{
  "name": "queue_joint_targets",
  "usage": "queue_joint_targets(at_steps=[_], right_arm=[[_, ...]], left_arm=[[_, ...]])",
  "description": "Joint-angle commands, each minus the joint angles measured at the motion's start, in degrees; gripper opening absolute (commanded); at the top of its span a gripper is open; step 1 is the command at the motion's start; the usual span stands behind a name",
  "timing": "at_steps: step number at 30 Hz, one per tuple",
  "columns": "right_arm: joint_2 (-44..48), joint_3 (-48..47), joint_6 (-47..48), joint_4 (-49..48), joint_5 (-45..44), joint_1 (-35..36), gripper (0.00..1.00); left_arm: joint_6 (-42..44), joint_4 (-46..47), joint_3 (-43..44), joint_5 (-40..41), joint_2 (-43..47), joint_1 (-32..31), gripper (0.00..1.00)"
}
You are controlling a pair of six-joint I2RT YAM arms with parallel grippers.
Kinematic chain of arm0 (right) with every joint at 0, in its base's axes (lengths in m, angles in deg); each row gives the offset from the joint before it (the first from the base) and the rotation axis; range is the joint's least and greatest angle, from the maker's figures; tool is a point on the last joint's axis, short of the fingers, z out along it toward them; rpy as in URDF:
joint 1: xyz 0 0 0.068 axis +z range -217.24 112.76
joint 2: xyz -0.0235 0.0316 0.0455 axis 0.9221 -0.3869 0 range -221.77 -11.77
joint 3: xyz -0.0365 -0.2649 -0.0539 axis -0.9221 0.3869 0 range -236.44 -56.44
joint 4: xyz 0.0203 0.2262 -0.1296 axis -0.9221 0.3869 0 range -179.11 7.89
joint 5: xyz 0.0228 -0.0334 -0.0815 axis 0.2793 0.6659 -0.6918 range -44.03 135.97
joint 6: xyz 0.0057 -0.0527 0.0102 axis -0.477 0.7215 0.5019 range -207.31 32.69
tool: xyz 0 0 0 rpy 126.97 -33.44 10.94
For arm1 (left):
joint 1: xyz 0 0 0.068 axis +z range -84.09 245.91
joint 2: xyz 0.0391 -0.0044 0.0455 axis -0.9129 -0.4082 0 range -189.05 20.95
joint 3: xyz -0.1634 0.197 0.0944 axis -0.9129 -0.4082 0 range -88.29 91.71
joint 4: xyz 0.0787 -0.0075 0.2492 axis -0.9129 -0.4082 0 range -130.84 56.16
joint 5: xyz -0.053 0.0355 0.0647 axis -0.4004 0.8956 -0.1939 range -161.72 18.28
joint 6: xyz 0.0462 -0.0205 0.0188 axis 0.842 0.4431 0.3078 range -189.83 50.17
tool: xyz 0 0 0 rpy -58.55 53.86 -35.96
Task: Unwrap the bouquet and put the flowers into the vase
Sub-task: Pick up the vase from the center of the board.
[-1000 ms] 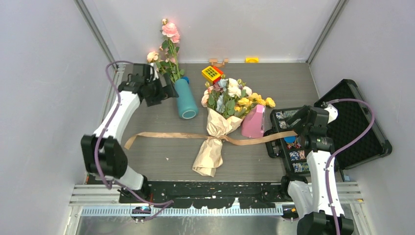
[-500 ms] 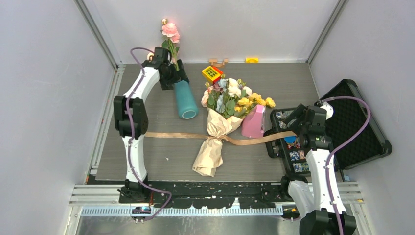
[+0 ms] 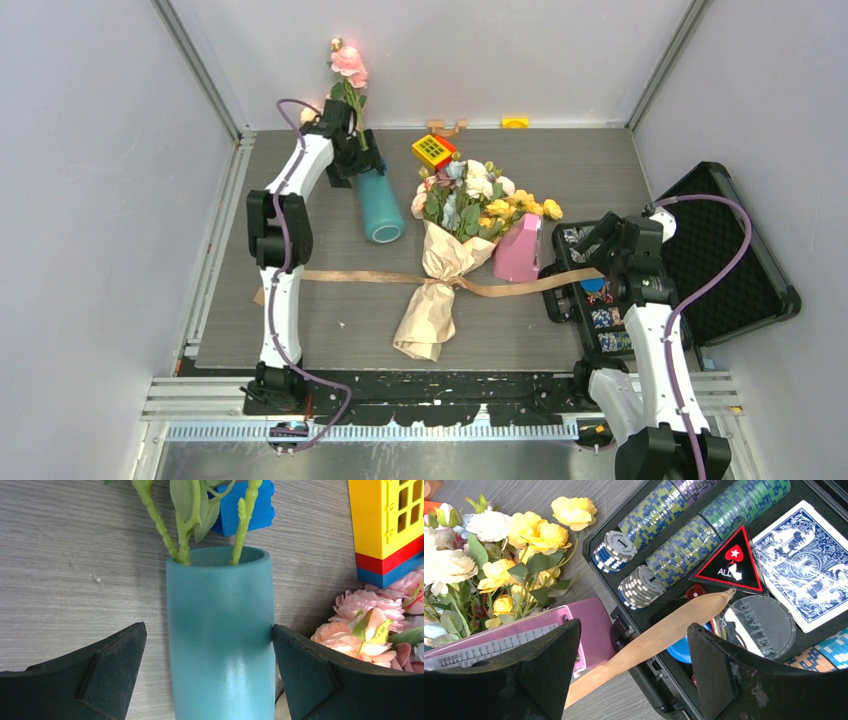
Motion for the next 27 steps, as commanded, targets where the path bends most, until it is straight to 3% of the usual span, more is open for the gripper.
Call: queue_joint_targets(at_steps=[1,17,18,23,26,27], right_arm=[[0.1,0.2,0.6,-2.4,0.0,0.4,0.83],[0.3,1.6,0.6,-3.1,0.5,0.8,0.82],[0.3,1.6,0.6,-3.2,0.6,0.9,0.82],[0.4,1.6,0.7,-3.3,0.8,1.0,0.81],[0.5,1.6,0.8,-3.3,0.9,1.0,0.80],[0.5,1.6,0.8,-3.3,1.0,1.0,0.80]], left_arm=[[1.4,-1.8,2.5,1.3,-2.1,-0.3,1.00],[0.4,0.6,3.6,-1.3,-6.0,-0.7,0.99],[0.3,1.2,2.9,-1.3,-5.8,-0.7,0.96],[-0.3,4.4,-1.5,-0.7,-4.0,-0.7,0.59],[0.0,6.2,-4.2,0.1,-2.3,-0.7,0.42],[0.2,6.9,-5.5,0.4,-1.5,-0.7,0.31]])
